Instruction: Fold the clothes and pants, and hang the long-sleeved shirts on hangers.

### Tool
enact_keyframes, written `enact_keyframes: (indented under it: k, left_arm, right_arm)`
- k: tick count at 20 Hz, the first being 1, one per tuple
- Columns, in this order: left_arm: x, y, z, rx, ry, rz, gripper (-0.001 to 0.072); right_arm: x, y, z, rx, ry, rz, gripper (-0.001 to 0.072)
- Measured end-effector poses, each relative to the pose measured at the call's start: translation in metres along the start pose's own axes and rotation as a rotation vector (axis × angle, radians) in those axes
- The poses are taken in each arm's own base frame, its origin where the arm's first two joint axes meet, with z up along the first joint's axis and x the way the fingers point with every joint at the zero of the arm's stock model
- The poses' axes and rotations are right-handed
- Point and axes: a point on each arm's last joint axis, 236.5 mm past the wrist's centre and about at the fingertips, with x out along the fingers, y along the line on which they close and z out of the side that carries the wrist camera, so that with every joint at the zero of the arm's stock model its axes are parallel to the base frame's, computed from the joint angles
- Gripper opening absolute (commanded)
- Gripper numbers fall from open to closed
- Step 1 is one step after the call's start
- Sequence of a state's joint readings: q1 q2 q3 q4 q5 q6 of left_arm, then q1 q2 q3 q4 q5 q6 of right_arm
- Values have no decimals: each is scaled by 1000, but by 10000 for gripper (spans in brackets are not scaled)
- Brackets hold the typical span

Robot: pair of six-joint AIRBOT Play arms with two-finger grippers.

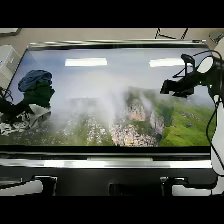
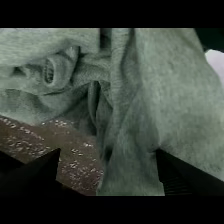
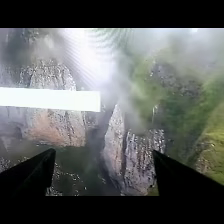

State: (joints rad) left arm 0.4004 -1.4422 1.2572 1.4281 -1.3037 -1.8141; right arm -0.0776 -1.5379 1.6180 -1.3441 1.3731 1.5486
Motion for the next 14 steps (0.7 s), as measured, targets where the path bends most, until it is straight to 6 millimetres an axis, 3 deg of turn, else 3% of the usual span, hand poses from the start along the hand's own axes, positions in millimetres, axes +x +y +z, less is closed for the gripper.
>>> enact_keyframes:
  k: [2, 3, 4, 5, 8, 10, 12, 14]
  left_arm:
    - [25, -9, -7, -5, 31, -69, 718]
    - [36, -14, -10, -6, 42, -95, 539]
    - [44, -18, -12, -8, 51, -113, 167]
    - [49, -20, -14, -7, 58, -124, 26]
    - [46, -30, -14, 17, 46, -168, 25]
    - [19, -51, -5, 64, -26, -234, 24]
    - [-31, -89, 1, 145, -151, -340, 25]
    - [-96, -143, -13, 262, -295, -476, 25]
  right_arm:
    - [0, 0, -4, 5, 15, 0, 673]
    - [0, 0, -5, 8, 22, 1, 673]
    - [0, 0, -9, 17, 37, 2, 673]
    - [0, 1, -12, 24, 53, 2, 673]
    - [-1, 2, -26, 35, 111, 5, 673]
    - [-3, 2, -34, 40, 145, 5, 672]
    - [-5, 3, -39, 41, 163, 7, 672]
    - [-11, 8, -42, 44, 165, 23, 672]
